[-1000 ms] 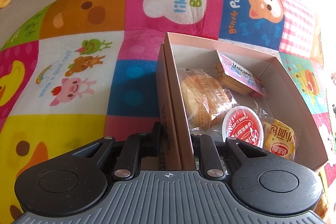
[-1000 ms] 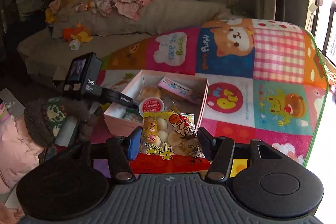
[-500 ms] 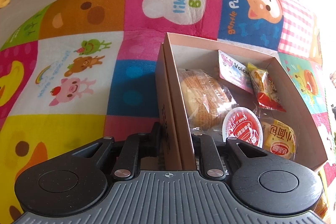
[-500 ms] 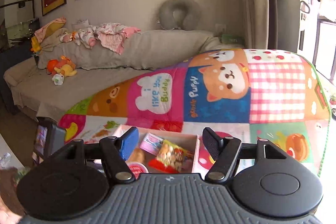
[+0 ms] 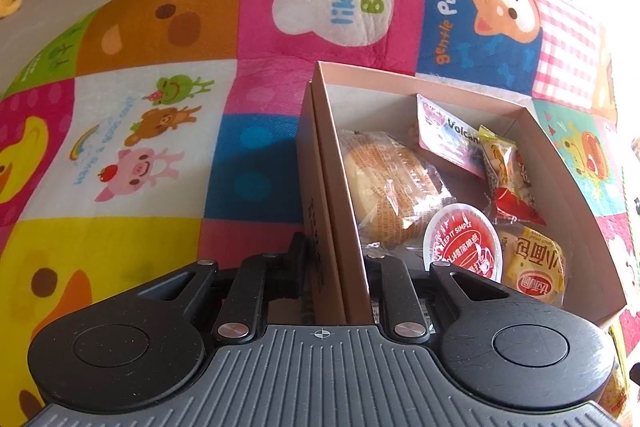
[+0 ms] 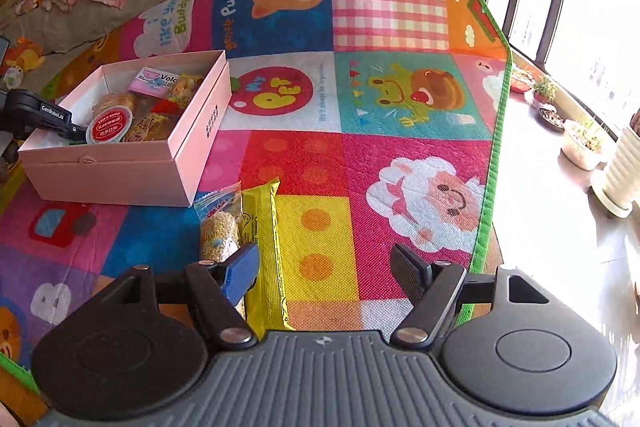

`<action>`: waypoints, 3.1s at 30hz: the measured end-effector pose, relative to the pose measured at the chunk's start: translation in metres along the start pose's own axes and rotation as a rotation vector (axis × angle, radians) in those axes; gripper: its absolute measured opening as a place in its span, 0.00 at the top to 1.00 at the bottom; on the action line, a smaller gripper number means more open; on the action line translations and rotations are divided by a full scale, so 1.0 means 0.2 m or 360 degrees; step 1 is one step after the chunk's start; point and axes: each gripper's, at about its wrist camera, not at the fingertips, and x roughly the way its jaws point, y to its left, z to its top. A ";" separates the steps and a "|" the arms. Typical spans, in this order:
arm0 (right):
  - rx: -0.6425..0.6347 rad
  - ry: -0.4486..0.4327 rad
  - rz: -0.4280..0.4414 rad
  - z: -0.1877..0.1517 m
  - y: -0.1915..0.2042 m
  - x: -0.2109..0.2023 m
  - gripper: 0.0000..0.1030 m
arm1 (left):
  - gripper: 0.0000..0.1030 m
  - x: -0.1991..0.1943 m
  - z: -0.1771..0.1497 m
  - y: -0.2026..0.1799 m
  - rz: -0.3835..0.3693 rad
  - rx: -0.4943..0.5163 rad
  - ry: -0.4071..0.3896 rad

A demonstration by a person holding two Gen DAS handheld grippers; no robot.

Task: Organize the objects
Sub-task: 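Move the right gripper back and grasp the clear cereal stick bag, then lower the cereal stick bag into the pink box and open the right gripper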

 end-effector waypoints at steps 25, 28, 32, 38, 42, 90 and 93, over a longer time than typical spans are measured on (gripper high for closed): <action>-0.0074 -0.0026 0.0357 -0.08 0.32 0.00 0.33 | 0.81 0.00 0.00 0.00 0.0004 -0.0001 -0.0001; -0.0078 0.0013 0.0370 -0.09 0.33 0.02 0.31 | 0.81 0.00 0.00 0.00 0.0004 -0.0001 -0.0002; -0.0009 0.0092 0.0337 -0.10 0.29 0.08 0.31 | 0.81 0.00 0.00 0.00 0.0005 0.0000 -0.0002; -0.0023 0.0018 0.0078 -0.11 0.22 0.09 0.27 | 0.81 0.00 0.00 0.00 0.0007 -0.0006 -0.0001; 0.0037 0.0058 0.0083 -0.12 0.15 0.09 0.27 | 0.81 0.00 0.01 0.00 0.0011 -0.0008 0.0004; -0.0170 0.0131 0.0599 0.18 0.35 -0.33 0.74 | 0.81 0.00 -0.02 -0.02 0.0009 0.0032 -0.0017; -0.0148 0.0026 0.0642 0.32 0.37 -0.38 0.74 | 0.80 0.00 -0.02 -0.01 -0.0007 0.0031 -0.0021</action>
